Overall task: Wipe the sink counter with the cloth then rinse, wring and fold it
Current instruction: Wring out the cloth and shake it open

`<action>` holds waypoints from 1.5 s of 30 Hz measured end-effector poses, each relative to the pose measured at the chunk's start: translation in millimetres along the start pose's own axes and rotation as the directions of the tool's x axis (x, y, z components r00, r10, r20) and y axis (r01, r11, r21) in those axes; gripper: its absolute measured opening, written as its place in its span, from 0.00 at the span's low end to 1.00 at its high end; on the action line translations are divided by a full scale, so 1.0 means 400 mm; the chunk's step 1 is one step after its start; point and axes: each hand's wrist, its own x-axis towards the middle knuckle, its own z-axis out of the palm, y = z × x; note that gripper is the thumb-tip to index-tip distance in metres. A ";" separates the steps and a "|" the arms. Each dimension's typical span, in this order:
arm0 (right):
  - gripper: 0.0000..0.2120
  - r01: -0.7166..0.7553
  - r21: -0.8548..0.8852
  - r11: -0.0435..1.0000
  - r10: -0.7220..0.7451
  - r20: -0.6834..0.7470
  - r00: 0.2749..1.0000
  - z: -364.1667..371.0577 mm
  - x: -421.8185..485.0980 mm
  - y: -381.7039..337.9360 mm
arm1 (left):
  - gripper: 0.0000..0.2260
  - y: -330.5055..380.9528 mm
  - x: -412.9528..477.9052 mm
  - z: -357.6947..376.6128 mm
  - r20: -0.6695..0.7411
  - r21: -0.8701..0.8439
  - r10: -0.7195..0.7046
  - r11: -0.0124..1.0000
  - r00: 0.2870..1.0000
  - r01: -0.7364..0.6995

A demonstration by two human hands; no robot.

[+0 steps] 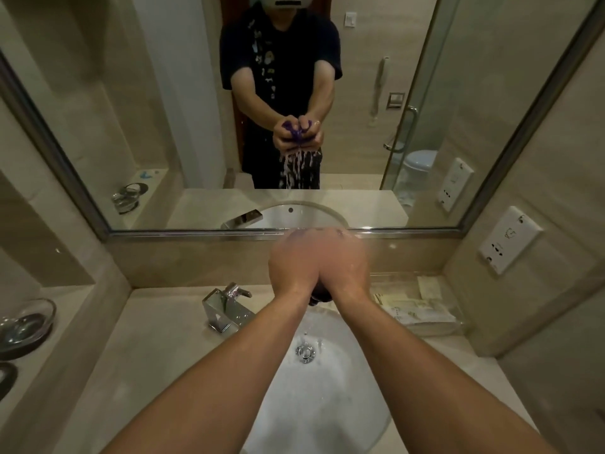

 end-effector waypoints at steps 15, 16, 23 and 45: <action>0.16 -0.132 0.324 0.937 0.117 0.066 0.991 -0.063 0.106 -0.056 | 0.29 0.077 0.051 -0.013 0.362 -0.291 -0.151 0.919 0.920 0.266; 0.15 -0.185 0.426 0.886 0.156 0.101 0.983 -0.073 0.109 -0.068 | 0.32 0.073 0.060 -0.022 0.414 -0.354 -0.215 0.857 0.885 0.374; 0.11 -0.106 0.420 0.901 0.045 0.153 0.987 -0.078 0.087 -0.092 | 0.27 0.107 -0.003 -0.007 0.620 -0.465 -0.305 0.599 0.723 0.652; 0.18 0.234 0.124 0.964 -0.222 -0.104 0.969 -0.029 0.055 -0.104 | 0.11 0.173 0.028 0.036 0.058 -0.215 -0.017 0.976 0.998 0.029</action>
